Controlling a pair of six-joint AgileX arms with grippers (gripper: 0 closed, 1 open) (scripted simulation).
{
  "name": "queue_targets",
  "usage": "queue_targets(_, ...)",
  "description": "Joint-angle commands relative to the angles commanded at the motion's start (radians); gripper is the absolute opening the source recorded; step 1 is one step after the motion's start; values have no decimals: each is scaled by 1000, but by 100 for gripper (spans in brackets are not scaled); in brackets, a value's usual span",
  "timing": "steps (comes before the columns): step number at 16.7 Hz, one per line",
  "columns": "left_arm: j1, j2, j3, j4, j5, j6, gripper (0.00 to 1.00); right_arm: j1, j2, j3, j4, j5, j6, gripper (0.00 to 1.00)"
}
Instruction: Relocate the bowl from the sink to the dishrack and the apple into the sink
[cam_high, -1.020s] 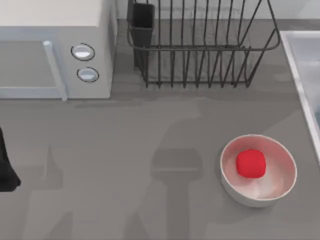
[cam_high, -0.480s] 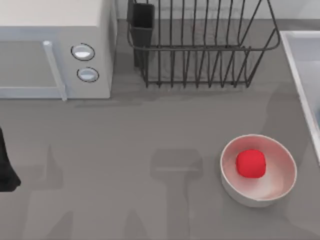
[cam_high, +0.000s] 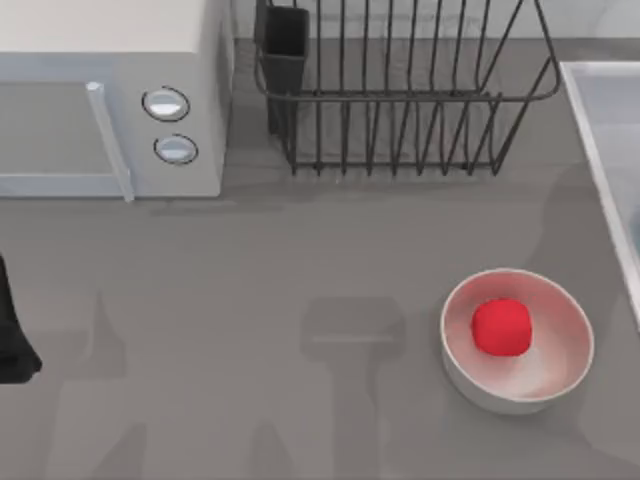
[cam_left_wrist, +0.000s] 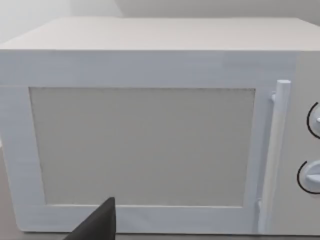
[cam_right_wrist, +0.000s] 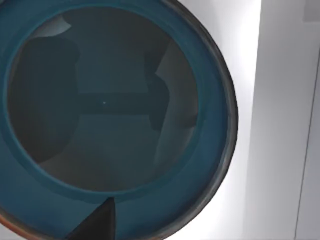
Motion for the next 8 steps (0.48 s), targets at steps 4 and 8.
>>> queue_targets(4, 0, 0, 0, 0, 0, 0, 100, 0, 58, -56, 121, 0, 4, 100)
queue_targets(8, 0, 0, 0, 0, 0, 0, 100, 2, 122, -114, 241, 2, 6, 100)
